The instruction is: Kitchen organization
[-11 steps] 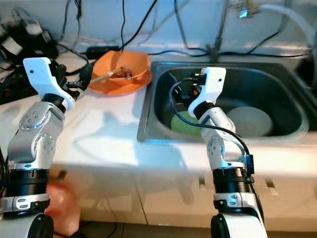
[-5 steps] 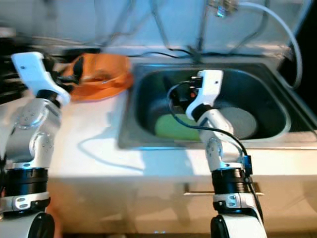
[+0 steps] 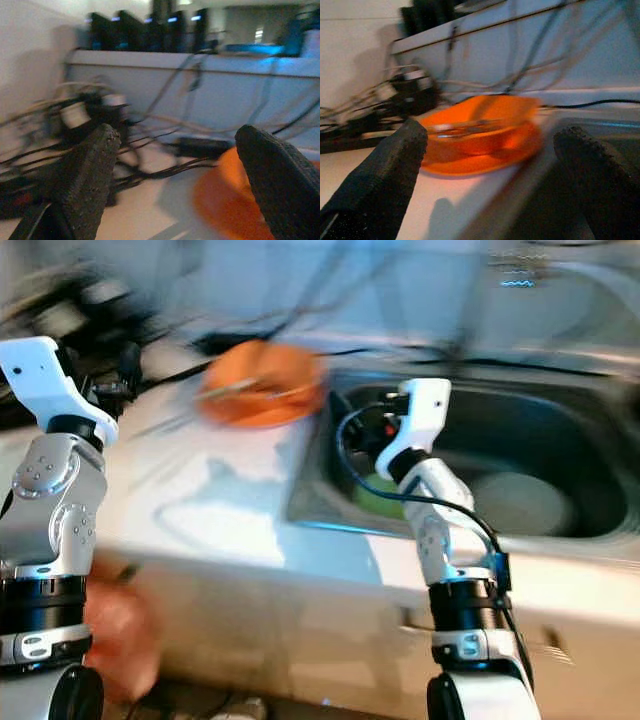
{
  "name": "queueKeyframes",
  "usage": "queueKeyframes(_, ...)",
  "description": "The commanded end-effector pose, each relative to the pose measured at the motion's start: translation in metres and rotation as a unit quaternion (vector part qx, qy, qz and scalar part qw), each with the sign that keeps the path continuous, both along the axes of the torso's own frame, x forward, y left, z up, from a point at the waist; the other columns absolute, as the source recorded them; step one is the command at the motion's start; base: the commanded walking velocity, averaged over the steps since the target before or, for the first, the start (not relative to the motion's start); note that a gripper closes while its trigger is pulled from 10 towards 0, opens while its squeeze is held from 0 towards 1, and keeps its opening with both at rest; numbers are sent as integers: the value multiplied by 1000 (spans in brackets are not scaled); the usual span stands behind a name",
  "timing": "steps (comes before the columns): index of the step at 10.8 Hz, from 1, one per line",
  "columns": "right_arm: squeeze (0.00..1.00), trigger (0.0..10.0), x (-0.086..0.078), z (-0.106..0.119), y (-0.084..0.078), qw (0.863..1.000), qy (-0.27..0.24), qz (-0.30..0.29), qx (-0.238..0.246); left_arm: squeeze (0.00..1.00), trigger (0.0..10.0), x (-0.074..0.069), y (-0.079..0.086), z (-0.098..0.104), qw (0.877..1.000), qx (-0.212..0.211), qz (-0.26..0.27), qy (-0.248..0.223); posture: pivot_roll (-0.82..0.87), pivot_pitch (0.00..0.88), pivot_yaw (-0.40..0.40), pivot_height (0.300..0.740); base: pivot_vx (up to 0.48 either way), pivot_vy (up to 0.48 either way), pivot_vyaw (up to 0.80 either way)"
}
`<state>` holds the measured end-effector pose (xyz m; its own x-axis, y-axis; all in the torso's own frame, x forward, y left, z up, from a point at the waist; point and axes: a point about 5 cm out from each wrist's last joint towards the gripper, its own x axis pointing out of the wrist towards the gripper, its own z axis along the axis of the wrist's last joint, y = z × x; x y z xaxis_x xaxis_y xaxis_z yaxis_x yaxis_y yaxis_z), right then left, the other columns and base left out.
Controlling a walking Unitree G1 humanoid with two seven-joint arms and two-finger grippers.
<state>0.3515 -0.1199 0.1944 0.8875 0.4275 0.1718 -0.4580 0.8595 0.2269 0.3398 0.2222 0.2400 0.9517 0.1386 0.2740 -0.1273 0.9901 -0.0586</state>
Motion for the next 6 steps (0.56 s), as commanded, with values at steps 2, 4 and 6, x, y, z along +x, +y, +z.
queueKeyframes(2, 0, 10000, 1, 3, -2, 1000, 1, -14, 10, 0, 10000, 5, 4, -4, 1000, -13, -2, 28, 214, 10, 46, 740, 0, 0, 359)
queueKeyframes(4, 0, 10000, 3, 3, -4, 1000, 8, -22, 10, 0, 10000, 12, 4, -12, 997, -27, -24, 68, 215, 12, 45, 740, 0, 0, 0)
queueKeyframes(6, 0, 10000, 2, 9, 0, 999, 2, -20, 36, 0, 10000, 21, 0, -36, 982, -37, -78, 166, 211, 15, 49, 740, 0, 0, 0)
